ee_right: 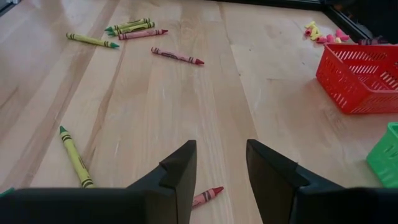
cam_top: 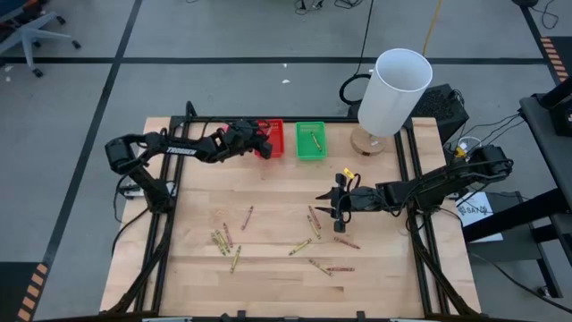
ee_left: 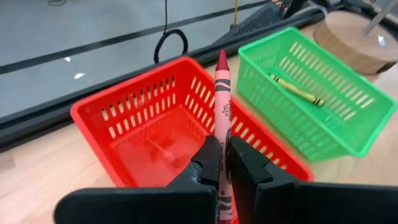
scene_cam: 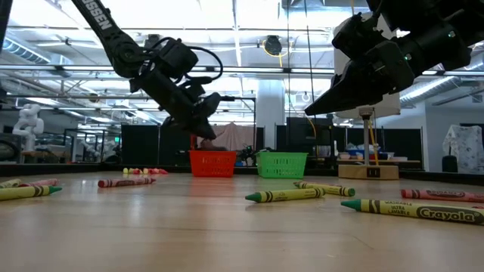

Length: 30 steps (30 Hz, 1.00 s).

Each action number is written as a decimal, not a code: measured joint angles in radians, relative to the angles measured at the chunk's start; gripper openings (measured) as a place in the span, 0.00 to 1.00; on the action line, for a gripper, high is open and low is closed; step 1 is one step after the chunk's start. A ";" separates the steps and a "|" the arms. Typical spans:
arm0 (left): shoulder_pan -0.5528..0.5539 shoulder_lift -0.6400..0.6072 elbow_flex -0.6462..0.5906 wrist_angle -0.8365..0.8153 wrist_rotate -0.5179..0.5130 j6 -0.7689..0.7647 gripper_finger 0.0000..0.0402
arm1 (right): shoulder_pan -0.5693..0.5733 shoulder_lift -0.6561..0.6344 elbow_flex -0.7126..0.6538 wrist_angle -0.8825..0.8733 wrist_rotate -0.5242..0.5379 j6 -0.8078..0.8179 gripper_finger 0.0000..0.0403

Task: Sort crayons
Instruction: Put the red crayon into the red bin

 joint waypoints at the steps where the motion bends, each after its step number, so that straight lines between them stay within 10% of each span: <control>1: 0.000 0.000 0.000 -0.009 0.000 0.000 0.03 | 0.000 0.000 0.000 0.000 0.000 0.000 0.32; 30: -0.002 0.000 0.000 -0.041 -0.026 -0.029 0.07 | 0.000 0.000 0.000 -0.010 -0.002 0.000 0.32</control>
